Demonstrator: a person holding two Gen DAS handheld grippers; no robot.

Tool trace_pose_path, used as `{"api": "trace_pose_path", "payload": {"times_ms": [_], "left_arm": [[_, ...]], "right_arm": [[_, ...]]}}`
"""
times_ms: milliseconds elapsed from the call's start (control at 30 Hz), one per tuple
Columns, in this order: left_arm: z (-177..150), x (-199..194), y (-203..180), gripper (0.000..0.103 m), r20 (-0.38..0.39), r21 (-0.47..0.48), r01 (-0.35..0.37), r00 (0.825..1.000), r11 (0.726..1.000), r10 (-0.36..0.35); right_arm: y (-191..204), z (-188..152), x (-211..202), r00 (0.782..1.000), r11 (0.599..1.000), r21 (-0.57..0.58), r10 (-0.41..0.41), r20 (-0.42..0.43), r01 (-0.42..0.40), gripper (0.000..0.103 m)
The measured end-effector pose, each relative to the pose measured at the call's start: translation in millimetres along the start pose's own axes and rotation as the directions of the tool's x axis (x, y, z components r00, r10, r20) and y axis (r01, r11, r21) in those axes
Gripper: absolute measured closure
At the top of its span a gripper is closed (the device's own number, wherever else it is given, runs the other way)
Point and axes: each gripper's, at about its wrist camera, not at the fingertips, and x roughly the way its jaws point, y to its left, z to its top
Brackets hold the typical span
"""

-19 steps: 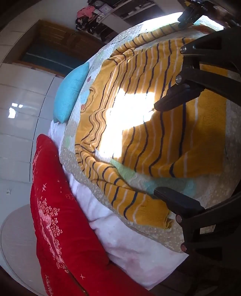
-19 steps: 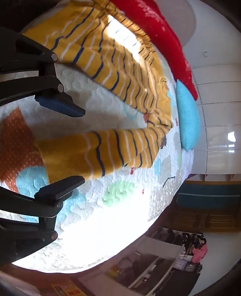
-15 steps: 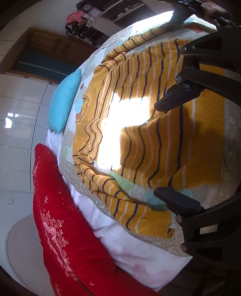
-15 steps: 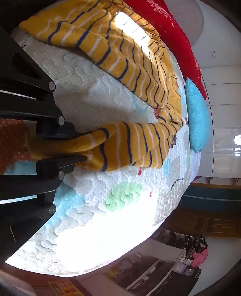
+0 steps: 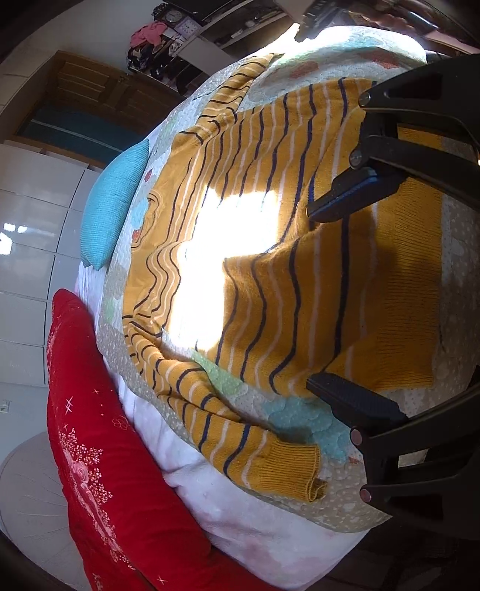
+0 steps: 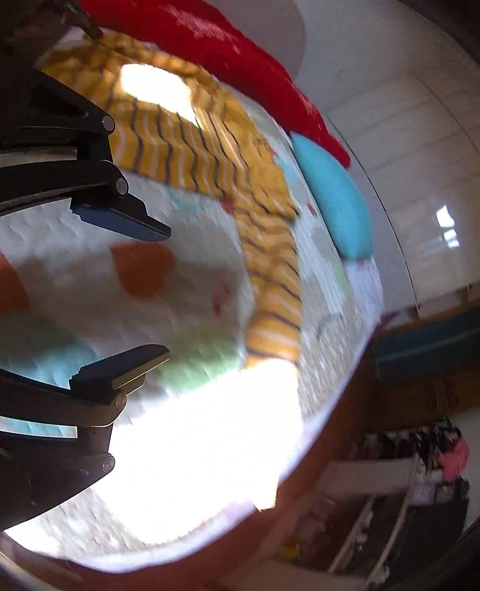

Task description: Fold small clothes

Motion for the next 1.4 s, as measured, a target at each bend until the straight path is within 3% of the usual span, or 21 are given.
{"api": "trace_pose_path", "payload": {"times_ms": [33, 100, 200, 233, 267, 300, 400, 500, 667, 767, 833, 900, 1033, 1100, 1167, 1400], "left_arm": [[0, 0, 0, 0.020, -0.001, -0.007, 0.009, 1.000, 1.000, -0.009], [-3, -2, -2, 0.020, 0.013, -0.001, 0.015, 1.000, 1.000, -0.015], [-6, -8, -6, 0.020, 0.023, -0.004, 0.032, 0.999, 0.999, -0.032], [-5, -9, -7, 0.020, 0.007, -0.013, 0.043, 0.999, 0.999, -0.043], [-5, -11, -9, 0.020, 0.001, -0.020, 0.052, 0.999, 0.998, -0.052], [-6, -12, -11, 0.020, -0.002, -0.019, 0.052, 0.999, 0.998, -0.053], [-6, -21, -16, 0.020, 0.006, -0.021, 0.064, 0.998, 0.998, -0.063], [-7, -30, -16, 0.020, 0.025, -0.005, 0.051, 0.998, 0.999, -0.051], [-11, -25, -14, 0.020, -0.013, -0.020, 0.061, 0.998, 0.998, -0.061], [-13, -22, -21, 0.020, -0.026, -0.007, 0.055, 0.998, 0.998, -0.055], [-14, -24, -25, 0.020, -0.006, 0.002, 0.049, 0.999, 0.999, -0.049], [-15, -26, -27, 0.020, 0.005, 0.013, 0.029, 1.000, 0.999, -0.029], [-18, -34, -28, 0.020, 0.013, 0.029, 0.017, 1.000, 0.999, -0.017], [-20, -42, -31, 0.020, 0.032, 0.048, 0.001, 0.999, 0.999, -0.003], [-23, -50, -34, 0.020, 0.057, 0.072, -0.024, 0.998, 0.997, 0.020], [-37, -66, -46, 0.018, 0.070, 0.125, -0.040, 0.997, 0.991, 0.031]], "right_arm": [[18, -18, 6, 0.992, 0.994, 0.003, 0.110, -0.060, -0.110, 0.039], [50, -50, 21, 0.956, 0.968, 0.006, 0.248, -0.154, -0.250, 0.039], [87, -83, 46, 0.919, 0.935, -0.038, 0.337, -0.204, -0.352, 0.044], [93, -91, 52, 0.919, 0.935, -0.052, 0.334, -0.210, -0.352, 0.051], [104, -94, 63, 0.917, 0.934, -0.069, 0.329, -0.226, -0.352, 0.082], [110, -98, 67, 0.909, 0.927, -0.075, 0.340, -0.239, -0.367, 0.093], [101, -80, 70, 0.900, 0.925, -0.043, 0.355, -0.253, -0.377, 0.094], [81, -80, 41, 0.918, 0.936, -0.062, 0.325, -0.225, -0.347, 0.095], [50, -102, 13, 0.948, 0.965, -0.088, 0.224, -0.226, -0.248, 0.095], [46, -101, 6, 0.973, 0.979, -0.107, 0.151, -0.176, -0.171, 0.095], [39, -93, 2, 0.979, 0.985, -0.088, 0.136, -0.151, -0.150, 0.086], [47, -81, 1, 0.989, 0.988, -0.106, 0.098, -0.107, -0.109, 0.064], [80, -62, -6, 0.999, 0.976, -0.219, -0.026, -0.034, 0.018, 0.051], [99, -57, -8, 0.997, 0.959, -0.272, -0.080, -0.004, 0.076, 0.040], [115, -56, -6, 0.990, 0.939, -0.315, -0.136, 0.021, 0.136, 0.037], [141, -55, -4, 0.957, 0.883, -0.369, -0.278, 0.086, 0.290, 0.035]]}}
